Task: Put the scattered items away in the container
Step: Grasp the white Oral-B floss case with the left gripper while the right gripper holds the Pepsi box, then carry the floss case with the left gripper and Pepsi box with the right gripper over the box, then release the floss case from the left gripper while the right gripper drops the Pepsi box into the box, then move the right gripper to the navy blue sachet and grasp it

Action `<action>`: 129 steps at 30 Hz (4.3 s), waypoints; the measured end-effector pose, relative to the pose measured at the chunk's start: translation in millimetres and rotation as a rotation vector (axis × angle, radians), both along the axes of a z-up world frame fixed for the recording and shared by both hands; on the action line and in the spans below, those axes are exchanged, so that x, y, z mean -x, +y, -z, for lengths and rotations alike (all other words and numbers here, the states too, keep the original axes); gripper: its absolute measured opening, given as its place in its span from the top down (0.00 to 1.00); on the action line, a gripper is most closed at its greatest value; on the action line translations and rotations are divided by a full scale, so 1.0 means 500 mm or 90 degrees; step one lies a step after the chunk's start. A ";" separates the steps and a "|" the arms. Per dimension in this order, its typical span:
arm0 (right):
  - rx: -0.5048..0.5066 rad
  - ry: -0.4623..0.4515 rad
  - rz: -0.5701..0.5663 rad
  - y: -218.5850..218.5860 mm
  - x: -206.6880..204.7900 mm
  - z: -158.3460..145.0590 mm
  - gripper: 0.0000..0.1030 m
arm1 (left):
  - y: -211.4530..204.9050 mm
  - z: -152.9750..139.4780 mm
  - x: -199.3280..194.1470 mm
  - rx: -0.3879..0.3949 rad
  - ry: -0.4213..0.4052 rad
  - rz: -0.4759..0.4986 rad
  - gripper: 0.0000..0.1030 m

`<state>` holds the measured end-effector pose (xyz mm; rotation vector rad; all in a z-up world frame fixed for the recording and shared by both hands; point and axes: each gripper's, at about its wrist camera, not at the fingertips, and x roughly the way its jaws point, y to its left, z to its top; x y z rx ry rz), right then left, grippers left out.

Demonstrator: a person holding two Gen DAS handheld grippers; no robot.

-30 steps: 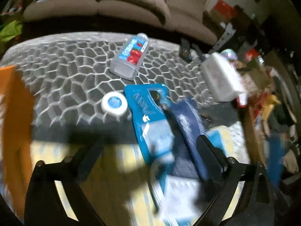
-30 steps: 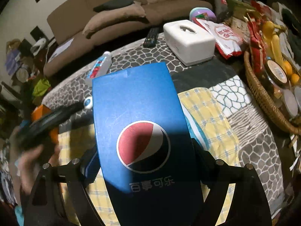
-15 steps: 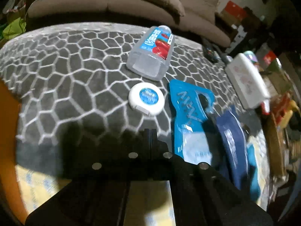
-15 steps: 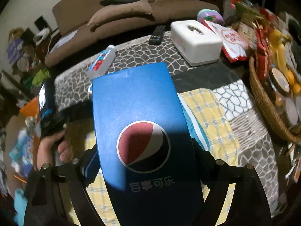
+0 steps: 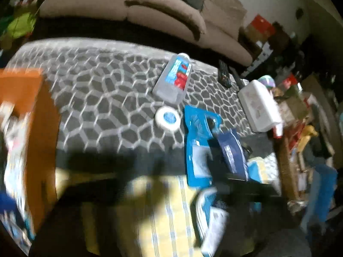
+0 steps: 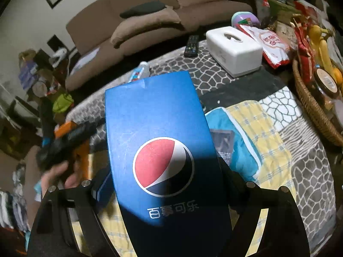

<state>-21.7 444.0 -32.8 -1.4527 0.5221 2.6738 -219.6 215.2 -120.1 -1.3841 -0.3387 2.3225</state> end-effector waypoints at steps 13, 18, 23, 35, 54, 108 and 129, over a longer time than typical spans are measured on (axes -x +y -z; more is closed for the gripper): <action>-0.064 -0.022 0.024 0.011 0.026 0.029 0.16 | 0.179 0.148 0.109 0.206 0.066 0.007 0.57; -0.034 0.004 0.037 0.026 0.008 -0.002 0.16 | 0.123 0.099 0.010 0.169 0.042 -0.009 0.57; 0.009 0.041 0.036 0.007 -0.020 -0.049 0.16 | 0.016 -0.043 -0.203 0.104 0.054 -0.018 0.57; 0.225 0.098 -0.091 -0.127 -0.041 -0.117 0.16 | -0.290 -0.394 -0.494 0.033 0.186 -0.113 0.57; 0.110 0.080 -0.171 -0.268 -0.017 -0.088 0.16 | -0.500 -0.274 -0.435 0.062 0.133 -0.254 0.57; 0.167 0.014 -0.211 -0.483 0.134 -0.024 0.02 | -0.587 -0.160 -0.317 0.096 0.106 -0.253 0.57; 0.135 0.034 -0.006 -0.078 -0.031 -0.001 0.02 | -0.546 -0.223 -0.368 0.010 0.103 -0.252 0.02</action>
